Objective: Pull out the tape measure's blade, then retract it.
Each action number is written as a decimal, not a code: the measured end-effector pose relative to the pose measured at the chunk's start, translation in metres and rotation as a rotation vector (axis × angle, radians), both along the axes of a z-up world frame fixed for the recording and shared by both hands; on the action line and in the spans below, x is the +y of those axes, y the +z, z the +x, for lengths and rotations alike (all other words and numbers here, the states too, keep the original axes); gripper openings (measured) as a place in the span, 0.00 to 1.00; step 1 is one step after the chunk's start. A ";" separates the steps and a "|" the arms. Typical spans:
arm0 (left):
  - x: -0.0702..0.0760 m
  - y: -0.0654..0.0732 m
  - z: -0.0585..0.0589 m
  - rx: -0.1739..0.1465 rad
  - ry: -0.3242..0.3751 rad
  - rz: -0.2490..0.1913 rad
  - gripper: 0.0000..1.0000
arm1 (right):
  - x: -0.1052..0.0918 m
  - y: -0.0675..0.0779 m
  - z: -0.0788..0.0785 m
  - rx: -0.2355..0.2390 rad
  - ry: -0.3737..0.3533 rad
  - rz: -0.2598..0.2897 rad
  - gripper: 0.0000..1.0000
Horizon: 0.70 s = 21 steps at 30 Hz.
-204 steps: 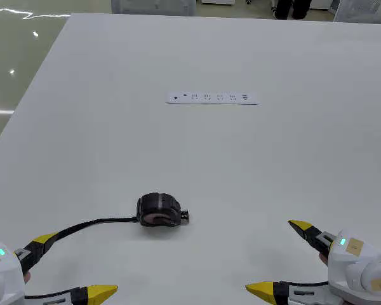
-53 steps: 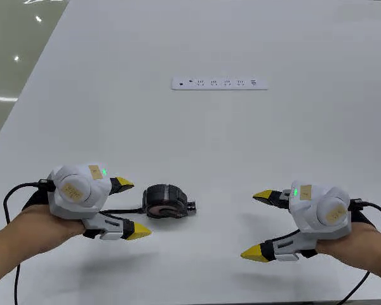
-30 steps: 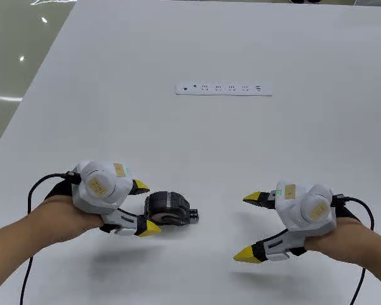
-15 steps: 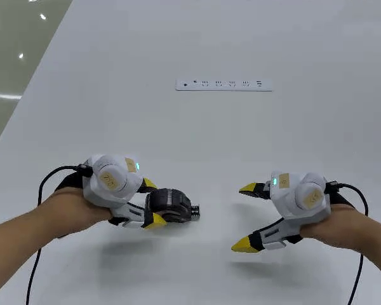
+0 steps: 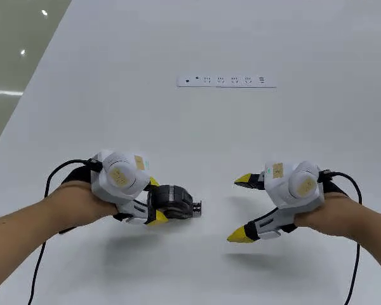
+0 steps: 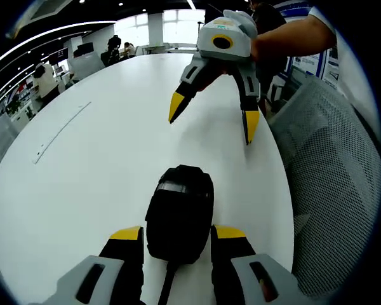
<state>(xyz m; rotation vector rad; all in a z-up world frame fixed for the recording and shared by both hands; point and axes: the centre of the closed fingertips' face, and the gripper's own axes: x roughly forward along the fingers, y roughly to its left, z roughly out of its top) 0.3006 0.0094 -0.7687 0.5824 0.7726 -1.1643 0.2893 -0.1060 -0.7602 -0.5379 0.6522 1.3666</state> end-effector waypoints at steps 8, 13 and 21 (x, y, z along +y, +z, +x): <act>0.001 -0.004 0.001 -0.011 -0.019 0.028 0.33 | 0.007 0.000 0.002 0.002 0.007 0.004 0.71; 0.001 -0.005 0.002 -0.011 -0.018 0.034 0.32 | 0.010 0.001 0.003 0.003 0.009 0.009 0.71; 0.002 -0.005 0.002 -0.010 -0.023 0.043 0.31 | 0.015 0.000 0.003 0.007 0.012 0.015 0.70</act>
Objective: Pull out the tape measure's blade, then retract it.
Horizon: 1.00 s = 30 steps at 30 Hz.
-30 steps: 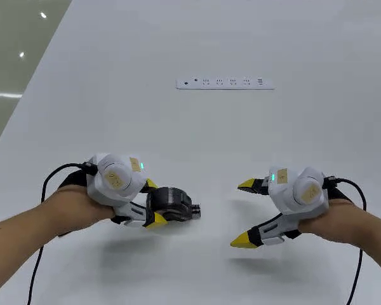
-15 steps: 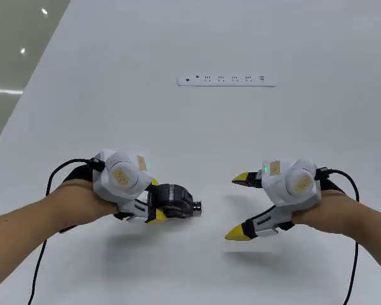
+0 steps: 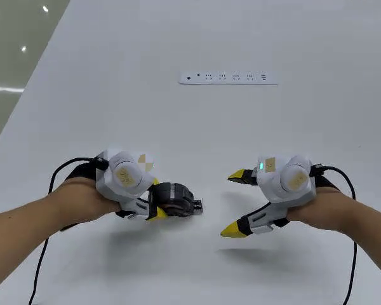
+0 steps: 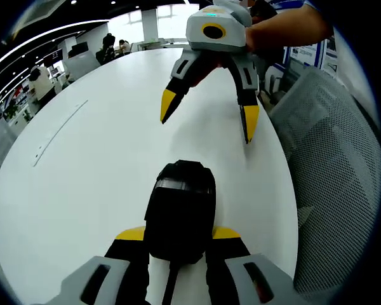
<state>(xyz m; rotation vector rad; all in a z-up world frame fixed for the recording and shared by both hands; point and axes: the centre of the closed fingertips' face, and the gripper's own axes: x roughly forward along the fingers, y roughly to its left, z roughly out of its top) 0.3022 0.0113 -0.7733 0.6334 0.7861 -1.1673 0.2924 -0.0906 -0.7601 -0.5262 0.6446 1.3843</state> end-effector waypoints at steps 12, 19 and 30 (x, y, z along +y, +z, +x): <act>0.000 -0.001 -0.001 -0.003 -0.012 0.008 0.30 | 0.014 -0.006 0.003 0.002 -0.008 0.020 0.62; 0.001 -0.002 -0.001 0.001 -0.012 0.015 0.30 | 0.025 -0.007 0.008 -0.022 -0.012 0.057 0.51; 0.001 -0.002 0.000 0.000 -0.015 0.025 0.30 | 0.038 -0.018 0.009 -0.015 -0.008 0.075 0.34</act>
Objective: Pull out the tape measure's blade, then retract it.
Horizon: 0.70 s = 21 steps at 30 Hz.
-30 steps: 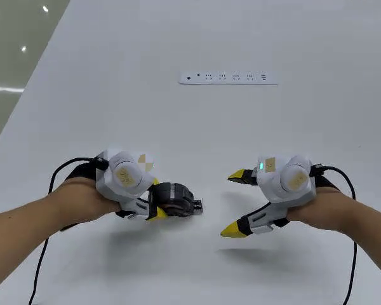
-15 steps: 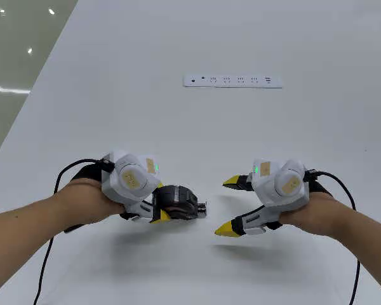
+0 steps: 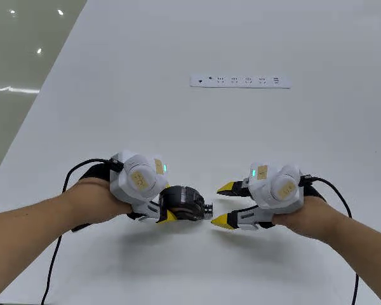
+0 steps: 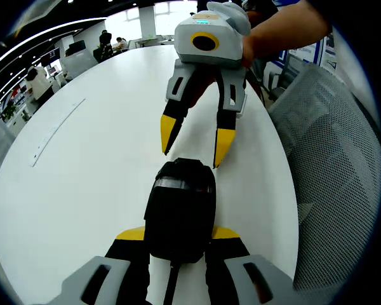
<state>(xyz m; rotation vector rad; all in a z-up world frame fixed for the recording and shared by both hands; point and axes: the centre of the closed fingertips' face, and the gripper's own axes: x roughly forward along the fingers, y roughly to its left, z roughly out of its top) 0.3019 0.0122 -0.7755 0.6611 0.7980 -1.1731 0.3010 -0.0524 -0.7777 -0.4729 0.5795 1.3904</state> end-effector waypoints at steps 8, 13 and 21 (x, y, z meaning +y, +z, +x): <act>0.000 0.000 0.000 0.007 0.004 0.001 0.30 | 0.008 -0.001 0.000 -0.017 0.024 0.008 0.25; 0.000 0.000 0.000 0.007 0.004 0.002 0.30 | 0.008 -0.002 0.001 -0.019 0.021 0.007 0.23; 0.000 0.000 0.001 0.008 0.002 0.002 0.30 | 0.012 -0.007 0.000 -0.008 0.034 0.007 0.19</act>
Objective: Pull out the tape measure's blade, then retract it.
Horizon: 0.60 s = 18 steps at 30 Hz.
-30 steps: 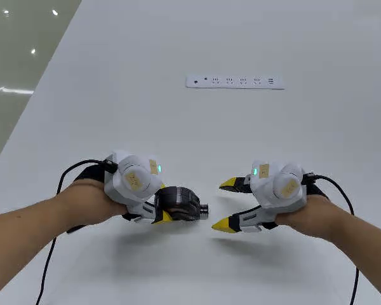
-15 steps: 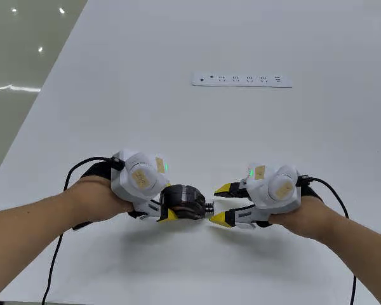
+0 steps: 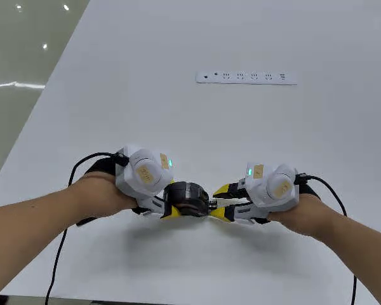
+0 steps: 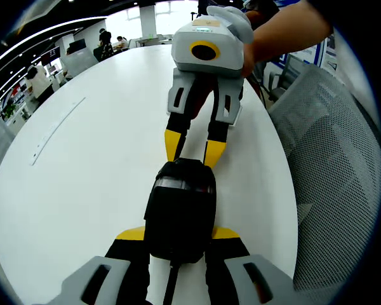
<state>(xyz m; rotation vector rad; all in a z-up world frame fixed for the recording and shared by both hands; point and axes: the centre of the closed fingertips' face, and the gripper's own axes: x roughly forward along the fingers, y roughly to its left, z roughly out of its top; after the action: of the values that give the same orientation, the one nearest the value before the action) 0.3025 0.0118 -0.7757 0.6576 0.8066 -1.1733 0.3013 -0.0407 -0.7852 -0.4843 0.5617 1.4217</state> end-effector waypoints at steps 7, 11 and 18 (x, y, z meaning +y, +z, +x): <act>0.000 0.000 0.000 0.000 0.003 0.000 0.30 | 0.001 -0.003 -0.003 0.009 0.023 -0.003 0.14; 0.000 0.000 0.000 0.001 0.005 -0.002 0.30 | 0.001 -0.006 -0.002 0.001 0.027 -0.008 0.13; 0.000 0.000 0.000 -0.002 0.005 -0.003 0.30 | 0.001 -0.007 -0.003 -0.008 0.030 -0.009 0.13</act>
<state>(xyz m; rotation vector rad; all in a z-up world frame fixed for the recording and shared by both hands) 0.3023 0.0115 -0.7756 0.6543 0.8042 -1.1683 0.2984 -0.0397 -0.7921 -0.5079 0.5564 1.4458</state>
